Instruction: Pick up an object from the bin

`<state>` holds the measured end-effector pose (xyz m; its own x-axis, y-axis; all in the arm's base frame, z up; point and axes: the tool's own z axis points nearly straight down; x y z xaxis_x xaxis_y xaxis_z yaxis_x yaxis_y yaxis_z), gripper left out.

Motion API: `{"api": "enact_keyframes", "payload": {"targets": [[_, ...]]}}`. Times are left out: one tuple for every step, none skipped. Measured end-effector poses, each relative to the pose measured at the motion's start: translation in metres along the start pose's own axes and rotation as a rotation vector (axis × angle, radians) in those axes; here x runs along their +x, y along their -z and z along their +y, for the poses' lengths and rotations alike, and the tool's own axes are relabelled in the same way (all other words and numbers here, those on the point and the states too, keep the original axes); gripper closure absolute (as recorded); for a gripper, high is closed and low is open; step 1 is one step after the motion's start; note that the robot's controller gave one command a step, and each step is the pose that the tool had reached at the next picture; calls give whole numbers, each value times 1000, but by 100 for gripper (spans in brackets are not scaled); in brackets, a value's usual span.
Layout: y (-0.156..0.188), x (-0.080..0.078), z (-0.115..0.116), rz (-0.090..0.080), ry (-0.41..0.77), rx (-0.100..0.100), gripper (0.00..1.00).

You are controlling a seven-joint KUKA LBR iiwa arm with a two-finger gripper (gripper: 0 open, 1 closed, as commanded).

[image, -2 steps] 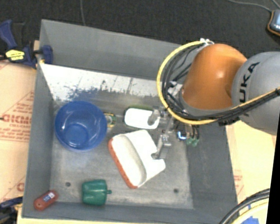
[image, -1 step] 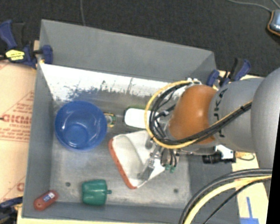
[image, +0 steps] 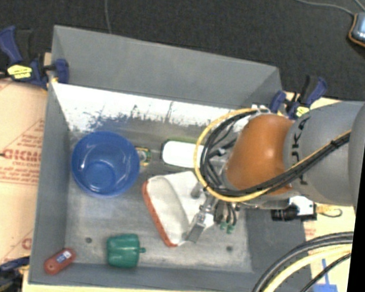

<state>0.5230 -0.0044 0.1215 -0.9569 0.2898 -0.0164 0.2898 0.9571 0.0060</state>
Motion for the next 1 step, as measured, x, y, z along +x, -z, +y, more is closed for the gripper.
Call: {"api": "enact_keyframes", "payload": {"targets": [[-24,-37,-36,-19,-420,-6,0]]}}
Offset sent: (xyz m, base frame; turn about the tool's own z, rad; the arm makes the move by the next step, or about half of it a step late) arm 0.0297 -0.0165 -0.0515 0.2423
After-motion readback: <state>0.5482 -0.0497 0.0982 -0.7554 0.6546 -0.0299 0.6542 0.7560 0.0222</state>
